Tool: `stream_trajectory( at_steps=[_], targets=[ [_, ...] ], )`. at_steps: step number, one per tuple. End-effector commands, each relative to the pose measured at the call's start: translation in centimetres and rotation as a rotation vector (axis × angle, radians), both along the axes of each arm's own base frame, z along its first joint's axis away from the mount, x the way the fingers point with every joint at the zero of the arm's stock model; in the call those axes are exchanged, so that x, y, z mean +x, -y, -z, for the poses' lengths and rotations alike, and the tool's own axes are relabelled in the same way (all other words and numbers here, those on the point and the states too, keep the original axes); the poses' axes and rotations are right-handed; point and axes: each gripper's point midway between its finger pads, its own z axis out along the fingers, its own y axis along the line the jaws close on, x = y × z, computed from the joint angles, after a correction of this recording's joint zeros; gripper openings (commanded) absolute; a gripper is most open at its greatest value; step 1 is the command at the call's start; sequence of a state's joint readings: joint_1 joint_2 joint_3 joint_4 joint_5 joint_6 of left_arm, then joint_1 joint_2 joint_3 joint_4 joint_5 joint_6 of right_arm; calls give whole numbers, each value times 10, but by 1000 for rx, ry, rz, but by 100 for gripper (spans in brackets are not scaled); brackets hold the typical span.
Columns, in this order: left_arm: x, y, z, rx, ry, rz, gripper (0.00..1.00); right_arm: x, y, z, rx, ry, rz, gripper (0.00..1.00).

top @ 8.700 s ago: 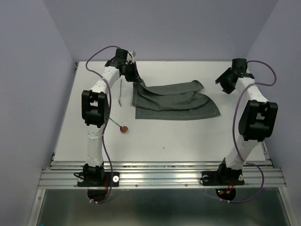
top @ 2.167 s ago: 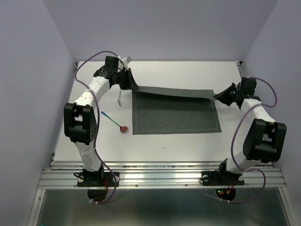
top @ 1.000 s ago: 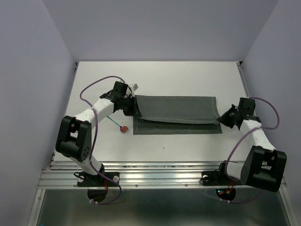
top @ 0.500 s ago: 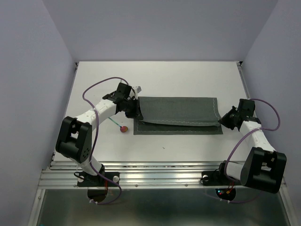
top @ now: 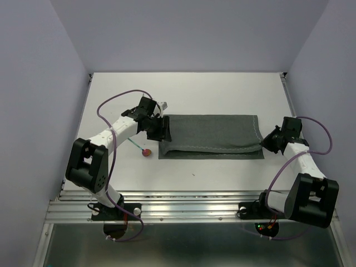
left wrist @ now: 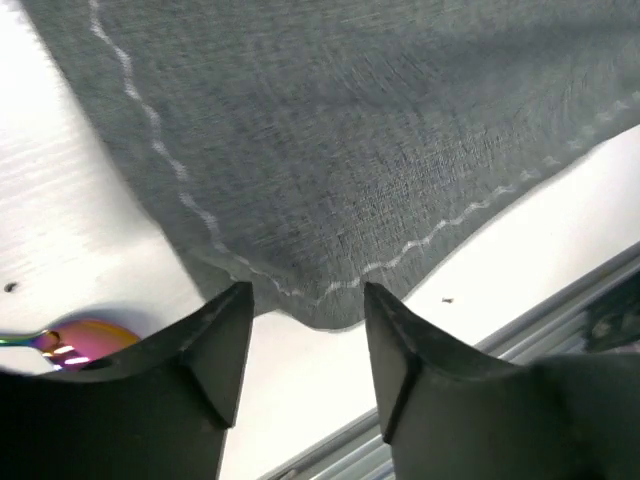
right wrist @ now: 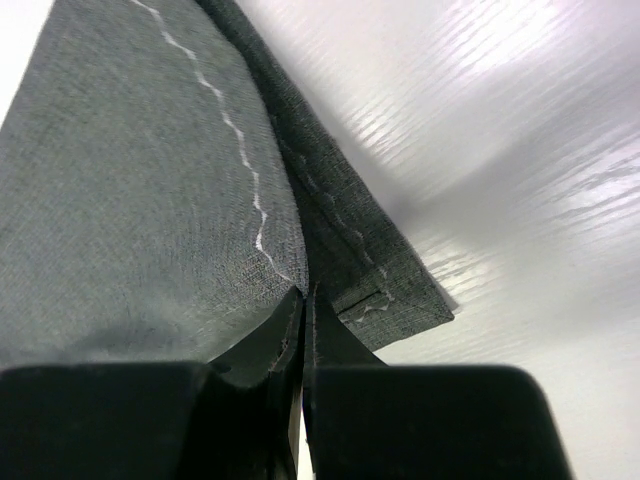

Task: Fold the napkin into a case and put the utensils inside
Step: Fold and flatten the napkin at the center of the board.

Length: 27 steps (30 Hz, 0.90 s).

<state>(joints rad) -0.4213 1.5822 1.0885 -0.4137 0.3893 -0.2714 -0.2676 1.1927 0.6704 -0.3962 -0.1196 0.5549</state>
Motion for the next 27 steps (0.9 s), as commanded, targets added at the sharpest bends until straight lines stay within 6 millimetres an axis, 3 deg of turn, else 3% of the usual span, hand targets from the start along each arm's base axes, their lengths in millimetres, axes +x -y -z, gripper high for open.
stream_trajectory(
  at_steps=[1, 2, 5, 9, 13, 16, 27],
  targets=[
    [2, -9, -13, 46, 39, 12, 69, 1, 14, 7, -60, -8, 22, 1],
    [2, -9, -14, 42, 40, 12, 86, 1, 14, 8, -59, -11, 22, 1],
    [1, -8, -18, 36, 47, 15, 89, 1, 13, 10, -54, -14, 14, 1],
    [0, -9, -16, 36, 44, 7, 85, 1, 12, 11, -48, -15, 8, 1],
    [-3, -11, -6, 44, 26, -10, 70, 1, 12, 10, -49, -15, 7, 1],
    [-3, -12, -3, 44, 22, -21, 67, -1, 11, 7, -50, -4, 2, 1],
    [-7, -16, 6, 60, 3, -50, 65, -11, 12, 0, -55, -36, 25, 2]
  ],
)
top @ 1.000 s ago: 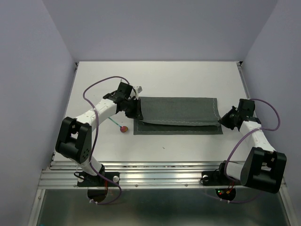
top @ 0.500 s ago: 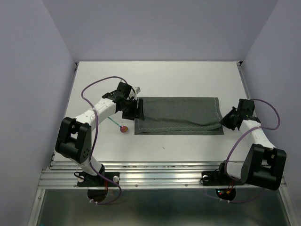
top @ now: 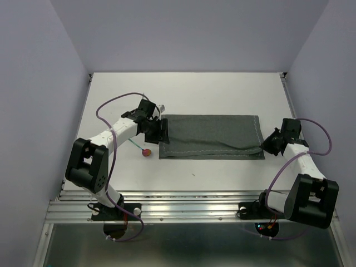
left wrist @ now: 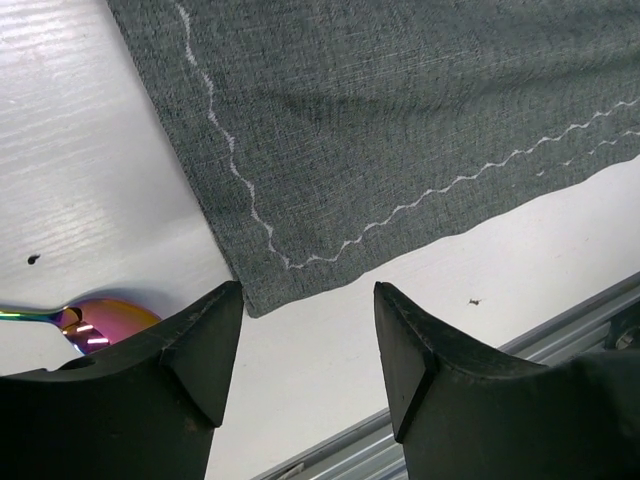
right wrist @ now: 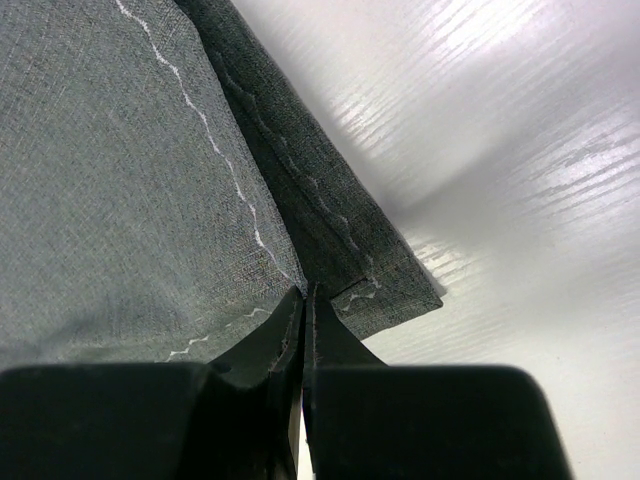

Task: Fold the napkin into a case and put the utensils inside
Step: Fold and flatten the napkin at the center of the board.

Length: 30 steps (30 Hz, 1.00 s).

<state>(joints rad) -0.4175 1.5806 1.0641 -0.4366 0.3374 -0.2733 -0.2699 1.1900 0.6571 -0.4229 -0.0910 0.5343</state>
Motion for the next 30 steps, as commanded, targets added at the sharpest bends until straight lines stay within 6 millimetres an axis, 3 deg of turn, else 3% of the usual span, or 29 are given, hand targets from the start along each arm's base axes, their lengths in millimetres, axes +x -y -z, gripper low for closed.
stream_trajectory(
  at_steps=[1, 4, 13, 30],
  targets=[
    [-5, -6, -2, 13, 17, -34, 61, 0, 9, -10, -33, 9, 26, 2],
    [-12, -12, 4, 31, 6, -74, 51, 1, 9, -10, -35, 8, 26, 2],
    [-21, -15, 21, 51, -6, -151, 43, 0, 8, -7, -28, -1, 20, 2],
    [-28, -15, 58, 157, -77, -171, 41, 2, 8, -6, -28, -5, 12, 2]
  ],
)
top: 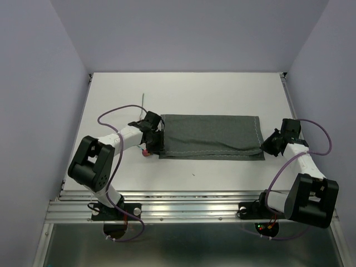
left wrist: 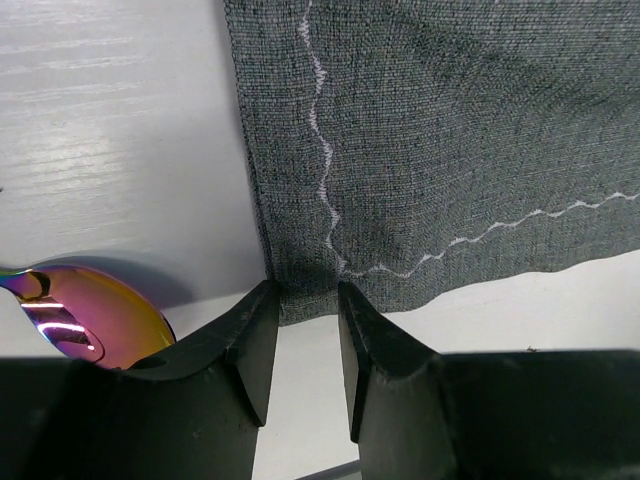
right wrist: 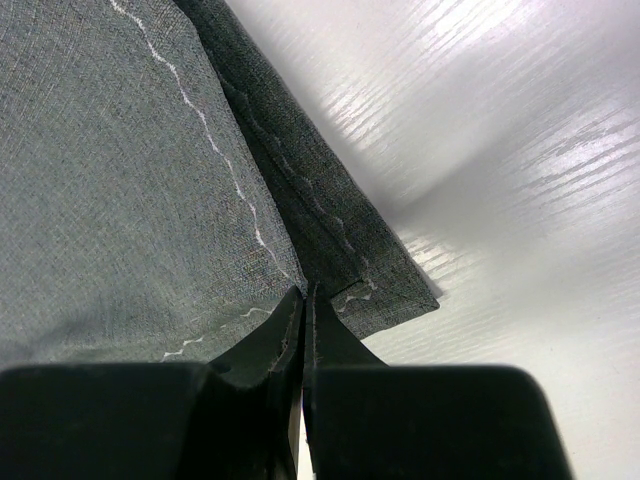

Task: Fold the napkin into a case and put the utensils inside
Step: Fold and flatten the napkin at the center of the board.

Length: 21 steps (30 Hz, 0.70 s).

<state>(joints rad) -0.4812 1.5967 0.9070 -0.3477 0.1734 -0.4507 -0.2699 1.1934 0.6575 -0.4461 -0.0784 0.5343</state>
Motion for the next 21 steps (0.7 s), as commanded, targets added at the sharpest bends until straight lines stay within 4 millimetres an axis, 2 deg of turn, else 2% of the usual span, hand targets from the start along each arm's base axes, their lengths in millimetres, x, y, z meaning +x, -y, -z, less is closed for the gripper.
stream_trajectory(
  at_steps=[1, 6, 7, 13, 17, 21],
  targets=[
    [-2, -2, 6, 38, -3, -5, 40, 8, 8, -11, -26, 26, 5, 2],
    [-5, 0, 7, 44, -10, 4, 29, 8, 8, -10, -25, 23, 5, 2],
    [-5, 0, 7, 48, -10, 2, 22, 8, 8, -10, -25, 21, 5, 2],
    [-2, -2, -1, 58, 6, -4, 0, 7, 8, -10, -29, 22, 5, 2],
    [1, -2, -10, 61, 23, -8, 0, 8, 8, -11, -29, 25, 6, 2],
    [6, -1, -35, 43, 73, -9, 0, 8, 9, -16, -36, 42, 14, 2]
  ],
)
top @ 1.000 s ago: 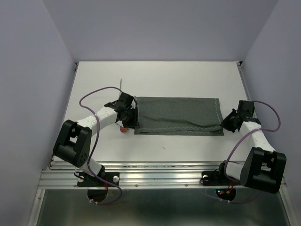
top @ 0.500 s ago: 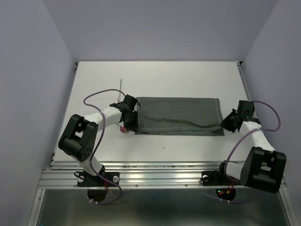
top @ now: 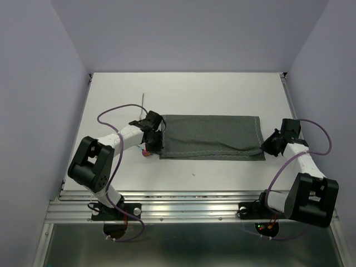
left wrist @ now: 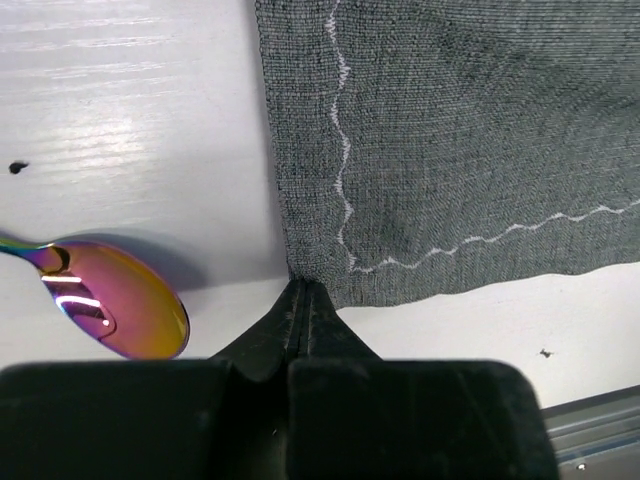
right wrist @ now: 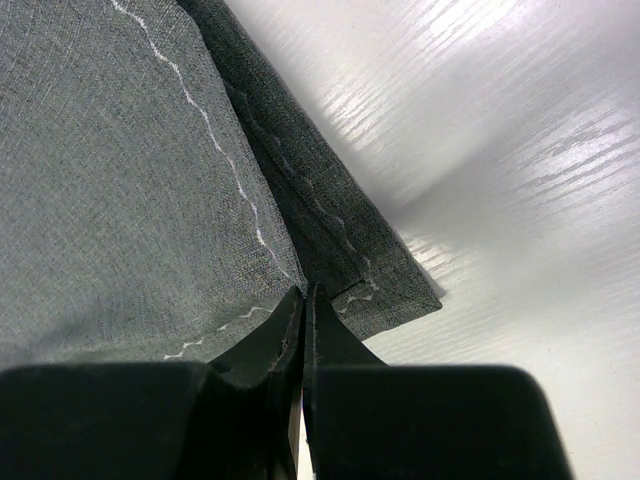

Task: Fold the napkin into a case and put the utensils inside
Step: Fold and flatten the napkin at the center of the board.

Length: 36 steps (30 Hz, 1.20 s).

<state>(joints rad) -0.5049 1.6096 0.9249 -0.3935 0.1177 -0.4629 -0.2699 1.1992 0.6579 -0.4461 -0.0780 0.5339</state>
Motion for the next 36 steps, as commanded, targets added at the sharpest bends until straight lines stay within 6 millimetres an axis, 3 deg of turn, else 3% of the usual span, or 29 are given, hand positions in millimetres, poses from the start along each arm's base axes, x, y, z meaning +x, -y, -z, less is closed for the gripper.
stream_trajectory(
  at_steps=[1, 7, 14, 28, 36],
  targets=[
    [11, 5, -44, -32, 95, 6, 0, 8, 9, -19, -37, 50, 15, 2],
    [12, 12, -66, -77, 127, 31, 0, 9, 11, -33, -51, 78, 28, 2],
    [8, 14, -69, -100, 123, 44, 0, 5, 14, -47, -72, 97, 51, 1],
    [1, 4, -57, -60, 116, 32, 0, -11, 20, -52, -88, 60, 121, 1],
    [-8, -1, -38, -44, 78, 39, 0, -19, 19, -53, -69, 5, 153, 4]
  ],
)
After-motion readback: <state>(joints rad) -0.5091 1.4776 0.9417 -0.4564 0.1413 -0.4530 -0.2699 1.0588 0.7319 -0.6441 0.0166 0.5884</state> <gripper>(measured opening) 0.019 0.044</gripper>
